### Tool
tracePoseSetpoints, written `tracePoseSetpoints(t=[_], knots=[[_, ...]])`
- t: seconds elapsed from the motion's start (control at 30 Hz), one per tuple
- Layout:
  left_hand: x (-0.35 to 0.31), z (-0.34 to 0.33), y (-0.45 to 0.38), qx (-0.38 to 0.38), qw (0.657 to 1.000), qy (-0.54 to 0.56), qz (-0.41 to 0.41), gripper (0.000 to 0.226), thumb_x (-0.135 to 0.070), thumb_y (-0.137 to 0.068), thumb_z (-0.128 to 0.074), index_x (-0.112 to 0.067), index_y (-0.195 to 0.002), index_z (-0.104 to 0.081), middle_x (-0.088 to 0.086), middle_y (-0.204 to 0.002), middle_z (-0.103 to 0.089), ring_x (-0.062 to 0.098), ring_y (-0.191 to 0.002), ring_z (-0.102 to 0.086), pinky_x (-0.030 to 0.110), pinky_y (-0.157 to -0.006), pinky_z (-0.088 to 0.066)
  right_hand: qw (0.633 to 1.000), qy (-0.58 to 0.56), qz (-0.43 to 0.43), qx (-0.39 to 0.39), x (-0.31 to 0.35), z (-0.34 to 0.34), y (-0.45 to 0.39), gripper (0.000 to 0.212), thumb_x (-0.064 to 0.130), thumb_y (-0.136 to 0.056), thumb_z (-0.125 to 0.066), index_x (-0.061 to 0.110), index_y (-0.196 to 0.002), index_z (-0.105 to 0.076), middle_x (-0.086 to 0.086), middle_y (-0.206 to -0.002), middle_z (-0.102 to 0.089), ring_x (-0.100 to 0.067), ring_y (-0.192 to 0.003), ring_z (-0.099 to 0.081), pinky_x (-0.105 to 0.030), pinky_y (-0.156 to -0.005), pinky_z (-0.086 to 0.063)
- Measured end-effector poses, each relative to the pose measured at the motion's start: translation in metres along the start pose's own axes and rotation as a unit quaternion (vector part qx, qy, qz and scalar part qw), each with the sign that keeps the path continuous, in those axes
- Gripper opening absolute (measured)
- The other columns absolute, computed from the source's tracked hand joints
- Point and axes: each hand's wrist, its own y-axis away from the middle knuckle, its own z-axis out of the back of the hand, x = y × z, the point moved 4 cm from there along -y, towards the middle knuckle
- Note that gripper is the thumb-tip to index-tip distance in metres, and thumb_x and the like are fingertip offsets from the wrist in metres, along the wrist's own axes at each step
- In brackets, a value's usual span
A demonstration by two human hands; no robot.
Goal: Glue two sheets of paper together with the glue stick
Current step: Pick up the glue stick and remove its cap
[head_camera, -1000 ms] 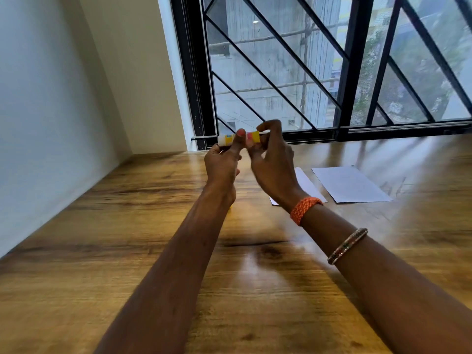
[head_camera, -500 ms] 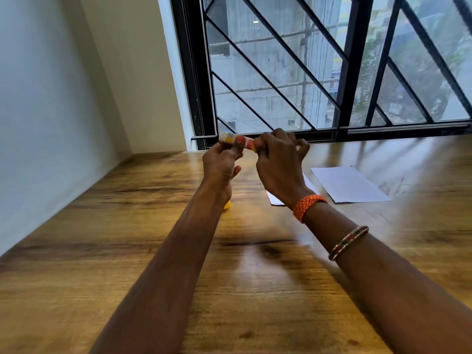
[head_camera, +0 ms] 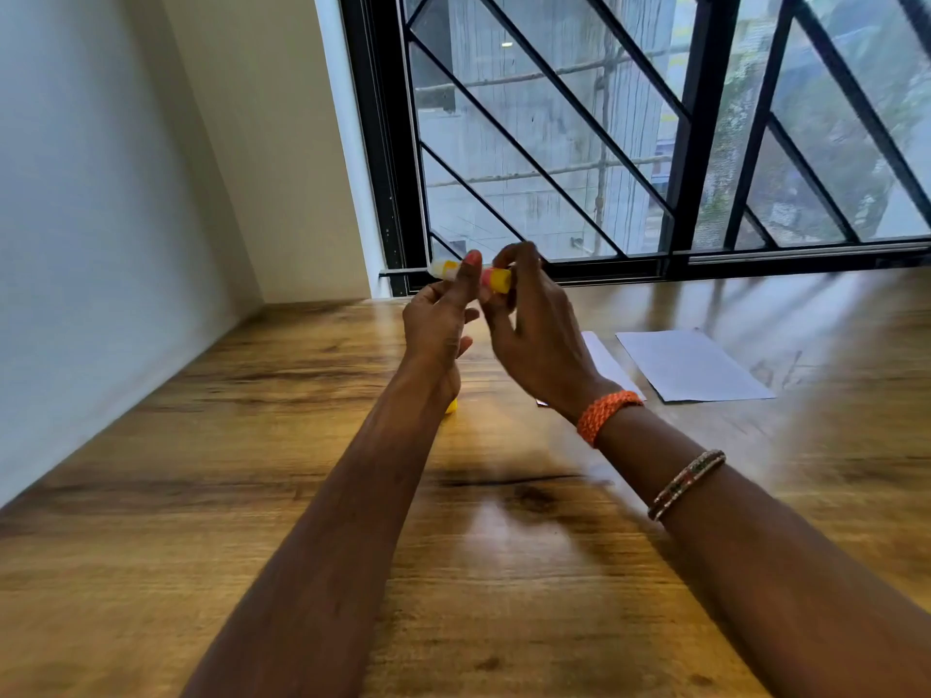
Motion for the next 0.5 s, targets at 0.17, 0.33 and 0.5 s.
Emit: tracePoseSetpoints(t=[0.17,0.33,0.5], knots=[[-0.002,0.003,-0.001,-0.007,1.000,0.018,0.023,0.032,-0.048,-0.081,-0.063,-0.017,-0.087,-0.061,-0.001,-0.094,-0.067,0.019,-0.102,-0.058,0.036,-0.079,-0.039,0.971,0.210,0.115,-0.023,0.008,0.002,0.005,0.024,0.014,-0.083,-0.061,0.010,-0.103,-0.049,-0.004,-0.078,-0.066,-0.021,-0.070,-0.061,-0.032,-0.071,-0.040],[-0.002,0.000,0.002,0.005,0.998,0.037,0.043,0.026,-0.045,-0.082,-0.063,-0.020,-0.076,-0.063,-0.004,-0.083,-0.065,0.017,-0.100,-0.055,0.035,-0.080,-0.040,0.952,0.281,0.112,-0.039,0.015,0.009,0.003,0.026,0.027,-0.085,-0.043,0.010,-0.098,-0.058,-0.002,-0.073,-0.069,-0.023,-0.065,-0.064,-0.035,-0.073,-0.036],[-0.004,-0.004,0.003,0.024,0.998,0.053,0.037,0.020,-0.035,-0.090,-0.056,-0.020,-0.078,-0.062,-0.004,-0.084,-0.064,0.010,-0.091,-0.056,0.033,-0.076,-0.037,0.956,0.279,0.074,-0.053,0.013,0.011,0.002,0.019,0.014,-0.079,-0.065,0.009,-0.096,-0.059,-0.002,-0.066,-0.067,-0.024,-0.059,-0.064,-0.036,-0.074,-0.040]])
